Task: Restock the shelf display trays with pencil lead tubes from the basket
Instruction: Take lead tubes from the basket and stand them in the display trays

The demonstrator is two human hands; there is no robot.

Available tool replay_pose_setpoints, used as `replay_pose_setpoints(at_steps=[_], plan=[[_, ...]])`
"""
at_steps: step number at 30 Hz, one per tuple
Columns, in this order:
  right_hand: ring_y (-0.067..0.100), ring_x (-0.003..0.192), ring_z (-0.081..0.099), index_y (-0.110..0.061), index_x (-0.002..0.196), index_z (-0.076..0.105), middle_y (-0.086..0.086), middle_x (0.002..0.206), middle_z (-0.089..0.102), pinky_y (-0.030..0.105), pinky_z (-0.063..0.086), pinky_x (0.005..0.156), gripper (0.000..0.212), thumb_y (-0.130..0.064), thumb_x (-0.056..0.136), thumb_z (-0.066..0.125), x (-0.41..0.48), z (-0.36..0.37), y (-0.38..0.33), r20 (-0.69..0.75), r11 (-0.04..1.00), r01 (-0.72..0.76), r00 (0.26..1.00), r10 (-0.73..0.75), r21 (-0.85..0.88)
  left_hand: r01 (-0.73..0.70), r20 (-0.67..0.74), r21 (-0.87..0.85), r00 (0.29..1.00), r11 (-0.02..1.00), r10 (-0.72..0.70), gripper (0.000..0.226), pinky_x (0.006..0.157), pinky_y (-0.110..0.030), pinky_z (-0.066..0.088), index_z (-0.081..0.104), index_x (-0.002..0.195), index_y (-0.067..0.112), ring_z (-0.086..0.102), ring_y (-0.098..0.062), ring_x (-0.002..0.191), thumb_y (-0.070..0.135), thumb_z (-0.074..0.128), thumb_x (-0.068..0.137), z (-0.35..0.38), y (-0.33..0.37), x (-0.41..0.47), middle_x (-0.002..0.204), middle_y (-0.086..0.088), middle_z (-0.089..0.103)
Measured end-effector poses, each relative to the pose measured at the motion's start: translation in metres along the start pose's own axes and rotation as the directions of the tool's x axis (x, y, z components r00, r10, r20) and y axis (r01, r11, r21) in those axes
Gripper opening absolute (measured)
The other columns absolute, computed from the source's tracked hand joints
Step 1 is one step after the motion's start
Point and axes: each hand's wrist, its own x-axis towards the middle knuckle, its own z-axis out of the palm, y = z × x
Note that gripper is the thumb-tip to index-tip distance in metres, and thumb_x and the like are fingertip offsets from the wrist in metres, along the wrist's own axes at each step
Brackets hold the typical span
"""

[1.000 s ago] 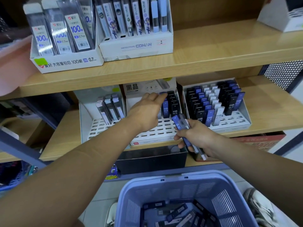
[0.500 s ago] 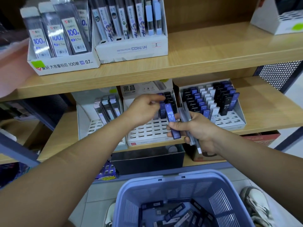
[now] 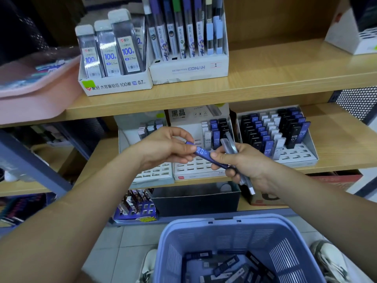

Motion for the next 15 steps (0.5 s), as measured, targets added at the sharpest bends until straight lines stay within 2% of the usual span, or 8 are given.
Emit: replay_pose_setpoints(at_steps=[3, 6, 8, 10, 13, 15], plan=[[0.008, 0.043, 0.045, -0.012, 0.095, 0.061, 0.010, 0.073, 0.069, 0.017, 0.033, 0.034, 0.009, -0.018, 0.091, 0.068, 0.000, 0.008, 0.001, -0.005, 0.999, -0.021, 1.000, 0.021, 0.036, 0.048, 0.069, 0.144, 0.996, 0.988, -0.059, 0.019, 0.059, -0.020, 0.057, 0.058, 0.089, 0.007, 0.065, -0.017, 0.065, -0.001, 0.071, 0.077, -0.005, -0.004, -0.009, 0.076, -0.012, 0.070], [0.011, 0.052, 0.055, -0.010, 0.098, 0.061, 0.013, 0.087, 0.071, 0.018, 0.036, 0.035, 0.007, -0.006, 0.093, 0.063, -0.005, 0.008, 0.001, 0.066, 0.996, -0.063, 0.996, 0.059, 0.062, 0.035, 0.077, 0.215, 0.996, 0.976, -0.053, 0.016, 0.061, -0.020, 0.056, 0.061, 0.088, 0.008, 0.064, -0.014, 0.061, -0.001, 0.070, 0.079, -0.006, -0.006, -0.013, 0.074, -0.008, 0.069], [0.013, 0.055, 0.061, -0.009, 0.104, 0.059, 0.013, 0.093, 0.075, 0.018, 0.037, 0.037, 0.014, -0.004, 0.092, 0.063, -0.011, 0.004, -0.001, 0.125, 0.997, -0.081, 0.989, 0.079, 0.014, 0.008, 0.053, 0.203, 0.998, 0.979, -0.019, 0.015, 0.063, -0.019, 0.056, 0.067, 0.093, 0.009, 0.064, -0.012, 0.063, 0.002, 0.070, 0.081, -0.006, -0.006, -0.013, 0.076, -0.007, 0.070], [0.013, 0.053, 0.059, -0.009, 0.105, 0.056, 0.014, 0.092, 0.075, 0.019, 0.038, 0.037, 0.017, -0.010, 0.091, 0.066, -0.017, -0.002, -0.002, 0.145, 0.992, -0.089, 0.984, 0.101, -0.088, -0.019, 0.036, 0.201, 0.999, 0.979, 0.012, 0.016, 0.068, -0.021, 0.057, 0.070, 0.099, 0.009, 0.067, -0.011, 0.068, 0.003, 0.066, 0.085, -0.004, -0.006, -0.013, 0.076, -0.004, 0.070], [0.010, 0.047, 0.049, -0.009, 0.109, 0.054, 0.010, 0.082, 0.072, 0.019, 0.035, 0.036, 0.024, -0.023, 0.093, 0.066, -0.026, -0.014, 0.001, 0.075, 0.951, -0.138, 0.984, 0.164, -0.276, -0.049, -0.021, 0.211, 0.998, 0.976, 0.055, 0.016, 0.072, -0.022, 0.059, 0.070, 0.098, 0.009, 0.070, -0.014, 0.073, 0.000, 0.060, 0.089, 0.003, -0.006, -0.009, 0.077, -0.007, 0.071], [0.011, 0.046, 0.045, -0.006, 0.114, 0.053, 0.008, 0.072, 0.060, 0.019, 0.034, 0.036, 0.023, -0.012, 0.094, 0.062, -0.031, -0.027, 0.002, 0.006, 0.955, -0.195, 0.980, 0.201, -0.222, -0.067, -0.063, 0.215, 0.995, 0.974, 0.083, 0.014, 0.068, -0.021, 0.058, 0.069, 0.096, 0.009, 0.070, -0.015, 0.073, 0.000, 0.060, 0.090, 0.009, -0.003, -0.005, 0.087, -0.016, 0.071]])
